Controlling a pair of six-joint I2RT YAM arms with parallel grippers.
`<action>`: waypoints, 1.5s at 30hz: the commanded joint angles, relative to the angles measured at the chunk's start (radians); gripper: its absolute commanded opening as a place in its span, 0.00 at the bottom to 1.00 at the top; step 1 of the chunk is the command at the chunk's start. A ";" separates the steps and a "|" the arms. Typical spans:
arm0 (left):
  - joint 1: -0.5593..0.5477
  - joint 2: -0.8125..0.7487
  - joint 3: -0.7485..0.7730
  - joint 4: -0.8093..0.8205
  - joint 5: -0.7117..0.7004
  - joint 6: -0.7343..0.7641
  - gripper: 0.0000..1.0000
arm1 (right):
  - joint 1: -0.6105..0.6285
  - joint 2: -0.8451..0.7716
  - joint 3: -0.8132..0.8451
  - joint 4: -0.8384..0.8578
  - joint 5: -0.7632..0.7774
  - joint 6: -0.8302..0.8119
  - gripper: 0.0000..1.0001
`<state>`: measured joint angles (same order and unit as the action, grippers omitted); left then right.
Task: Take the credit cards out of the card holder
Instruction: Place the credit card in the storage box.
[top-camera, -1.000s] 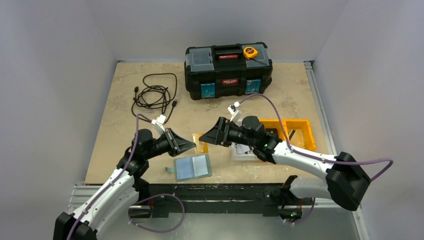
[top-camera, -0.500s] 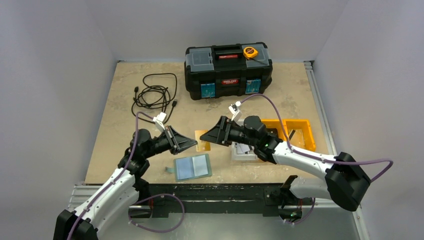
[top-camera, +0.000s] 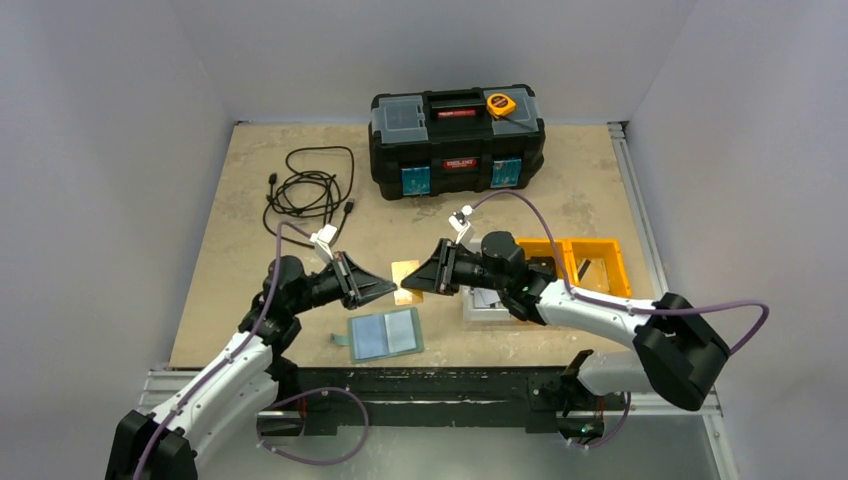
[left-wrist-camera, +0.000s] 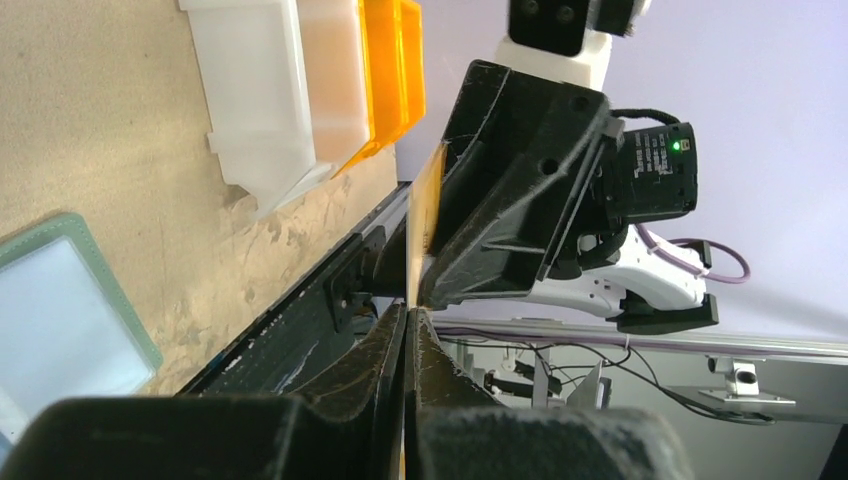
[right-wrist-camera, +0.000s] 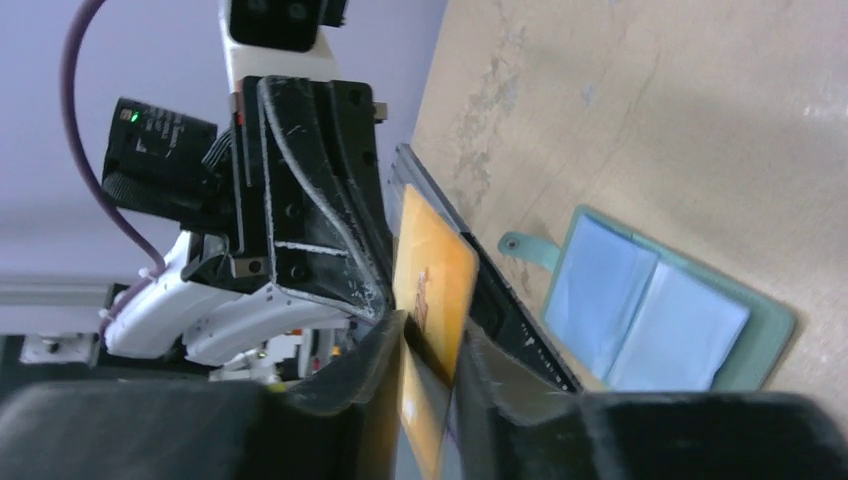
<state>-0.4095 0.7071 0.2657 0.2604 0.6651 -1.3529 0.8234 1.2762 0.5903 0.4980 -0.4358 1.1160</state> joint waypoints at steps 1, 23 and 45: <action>0.006 0.006 0.012 0.062 0.042 0.001 0.00 | -0.006 0.012 0.014 0.067 -0.057 0.017 0.12; 0.006 0.083 0.409 -0.785 -0.162 0.496 0.80 | -0.143 -0.215 0.326 -1.199 0.846 -0.284 0.00; 0.006 0.189 0.423 -0.766 -0.079 0.553 0.79 | -0.584 -0.073 0.438 -1.465 1.242 -0.339 0.00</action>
<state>-0.4076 0.8875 0.6579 -0.5400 0.5430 -0.8249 0.2939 1.2003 0.9894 -0.9298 0.7143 0.7677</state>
